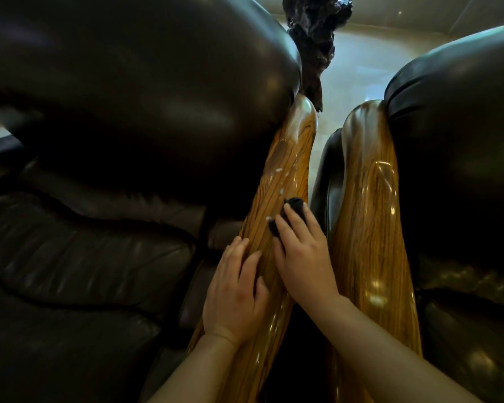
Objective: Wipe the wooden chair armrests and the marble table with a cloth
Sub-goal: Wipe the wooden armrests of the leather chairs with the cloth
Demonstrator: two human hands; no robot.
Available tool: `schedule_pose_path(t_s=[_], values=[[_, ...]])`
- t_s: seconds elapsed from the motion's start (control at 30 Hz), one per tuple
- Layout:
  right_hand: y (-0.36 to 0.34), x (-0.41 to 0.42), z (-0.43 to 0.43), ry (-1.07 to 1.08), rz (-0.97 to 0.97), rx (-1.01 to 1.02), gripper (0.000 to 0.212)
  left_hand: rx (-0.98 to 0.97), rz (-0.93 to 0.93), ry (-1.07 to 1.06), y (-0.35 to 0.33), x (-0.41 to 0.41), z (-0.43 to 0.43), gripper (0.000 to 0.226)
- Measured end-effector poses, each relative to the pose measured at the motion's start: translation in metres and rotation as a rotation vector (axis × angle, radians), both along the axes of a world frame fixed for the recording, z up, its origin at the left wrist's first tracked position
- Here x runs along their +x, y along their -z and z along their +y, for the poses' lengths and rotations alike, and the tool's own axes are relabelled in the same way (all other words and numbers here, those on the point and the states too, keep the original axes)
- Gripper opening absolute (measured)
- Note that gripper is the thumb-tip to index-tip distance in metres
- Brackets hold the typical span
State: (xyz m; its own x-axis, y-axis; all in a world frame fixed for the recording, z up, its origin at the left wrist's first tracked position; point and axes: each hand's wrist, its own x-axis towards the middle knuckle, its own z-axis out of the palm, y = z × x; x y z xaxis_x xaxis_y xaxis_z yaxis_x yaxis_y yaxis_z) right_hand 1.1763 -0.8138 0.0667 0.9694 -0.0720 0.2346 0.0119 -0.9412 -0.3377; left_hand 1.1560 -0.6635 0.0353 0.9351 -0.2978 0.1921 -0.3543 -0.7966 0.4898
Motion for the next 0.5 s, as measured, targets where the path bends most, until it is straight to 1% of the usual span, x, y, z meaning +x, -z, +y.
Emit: schedule_pose_path(t_s=[0.1, 0.13, 0.17, 0.27, 0.33, 0.43, 0.5], values=[[0.011, -0.033, -0.002, -0.224, -0.036, -0.069, 0.042, 0.001, 0.002, -0.005, -0.001, 0.0, -0.001, 0.039], [0.013, -0.034, -0.005, -0.262, -0.04, -0.071, 0.041, 0.0, 0.003, -0.007, -0.001, 0.0, -0.001, 0.039], [0.012, -0.028, -0.007, -0.268, -0.039, -0.07, 0.04, 0.0, 0.001, -0.005, -0.001, 0.0, -0.001, 0.039], [-0.001, 0.007, -0.002, -0.186, -0.004, -0.052, 0.04, 0.013, -0.014, 0.006, 0.0, 0.0, -0.001, 0.041], [-0.008, 0.029, 0.0, -0.222, 0.031, -0.056, 0.04, 0.024, -0.018, 0.012, 0.0, 0.001, -0.001, 0.042], [-0.01, 0.033, -0.01, -0.431, 0.06, -0.114, 0.04, 0.026, -0.015, 0.013, 0.001, 0.002, -0.001, 0.044], [-0.008, 0.021, -0.025, -0.551, 0.051, -0.103, 0.037, 0.025, -0.017, 0.018, 0.001, 0.002, 0.0, 0.042]])
